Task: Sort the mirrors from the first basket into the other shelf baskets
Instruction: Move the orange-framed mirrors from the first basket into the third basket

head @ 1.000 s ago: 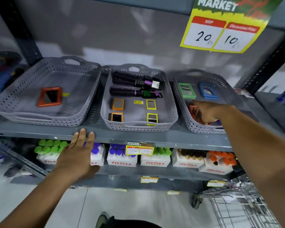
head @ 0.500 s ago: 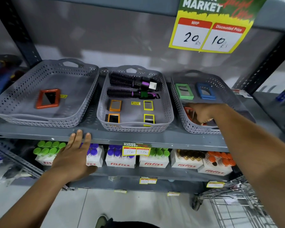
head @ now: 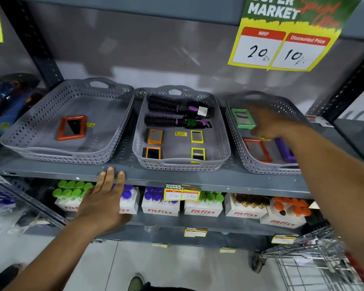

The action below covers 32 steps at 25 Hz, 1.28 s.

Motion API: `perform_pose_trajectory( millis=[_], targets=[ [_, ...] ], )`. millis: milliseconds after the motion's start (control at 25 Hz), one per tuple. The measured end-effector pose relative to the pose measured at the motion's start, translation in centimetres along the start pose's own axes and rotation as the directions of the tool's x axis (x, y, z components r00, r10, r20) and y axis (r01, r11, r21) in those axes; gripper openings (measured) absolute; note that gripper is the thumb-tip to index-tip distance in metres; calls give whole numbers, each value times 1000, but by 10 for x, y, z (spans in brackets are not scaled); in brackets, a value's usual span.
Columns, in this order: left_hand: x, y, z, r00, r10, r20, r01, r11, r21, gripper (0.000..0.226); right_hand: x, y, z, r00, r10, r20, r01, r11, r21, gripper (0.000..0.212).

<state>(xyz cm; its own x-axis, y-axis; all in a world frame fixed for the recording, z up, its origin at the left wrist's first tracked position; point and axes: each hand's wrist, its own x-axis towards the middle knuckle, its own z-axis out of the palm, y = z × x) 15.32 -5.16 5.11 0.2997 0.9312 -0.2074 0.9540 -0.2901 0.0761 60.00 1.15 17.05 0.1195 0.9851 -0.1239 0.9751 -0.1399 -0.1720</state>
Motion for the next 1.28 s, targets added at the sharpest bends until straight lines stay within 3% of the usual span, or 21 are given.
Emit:
perform_pose_trajectory(
  millis=[80,160,440,760,960,1120,1280],
  targets=[
    [0,1,-1,1000,-8,-5,8,1000,-3,115,4,-33,-12,981,-113,-158,125,990,72,84],
    [0,1,-3,1000,-7,-8,7,1000,-5,114,3,-77,-18,956,-211,-205,231,970,79,79],
    [-2,-10,-7,998,63,12,-64,996,63,119,27,-251,10,789,-611,-56,612,791,-12,80],
    [0,-19,-8,996,89,26,-90,995,35,117,75,-370,39,722,-674,157,686,726,-41,79],
    [2,-24,-8,994,98,57,-96,995,-25,113,105,-402,58,718,-664,207,685,728,-39,71],
    [6,-28,-15,988,108,108,-96,989,-110,94,132,-415,76,711,-660,242,681,732,-5,75],
    [8,-31,-11,991,97,-95,-105,991,-80,98,155,-429,93,696,-677,240,680,729,82,53]
  ],
)
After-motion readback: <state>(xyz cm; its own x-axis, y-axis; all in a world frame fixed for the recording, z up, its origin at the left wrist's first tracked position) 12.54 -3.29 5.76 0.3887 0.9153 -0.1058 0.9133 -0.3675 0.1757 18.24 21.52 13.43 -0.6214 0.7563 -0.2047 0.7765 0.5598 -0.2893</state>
